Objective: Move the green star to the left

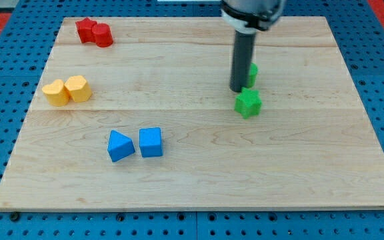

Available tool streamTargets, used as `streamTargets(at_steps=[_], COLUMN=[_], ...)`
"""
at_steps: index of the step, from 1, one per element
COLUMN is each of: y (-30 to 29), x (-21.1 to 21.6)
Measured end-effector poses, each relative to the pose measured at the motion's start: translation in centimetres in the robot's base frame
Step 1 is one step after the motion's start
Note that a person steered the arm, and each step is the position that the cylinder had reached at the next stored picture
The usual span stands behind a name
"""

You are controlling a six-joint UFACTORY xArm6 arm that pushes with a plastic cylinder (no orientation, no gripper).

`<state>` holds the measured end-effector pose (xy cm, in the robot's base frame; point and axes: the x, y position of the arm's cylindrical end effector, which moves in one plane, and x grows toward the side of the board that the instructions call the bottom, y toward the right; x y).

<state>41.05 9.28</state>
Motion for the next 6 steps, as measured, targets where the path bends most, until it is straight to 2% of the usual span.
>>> streamTargets(at_steps=[1,3,4,5,6], y=[0.8,10.4,6.3,-3.0,-4.8], x=[4.4,6.4,8.2,7.4,6.9])
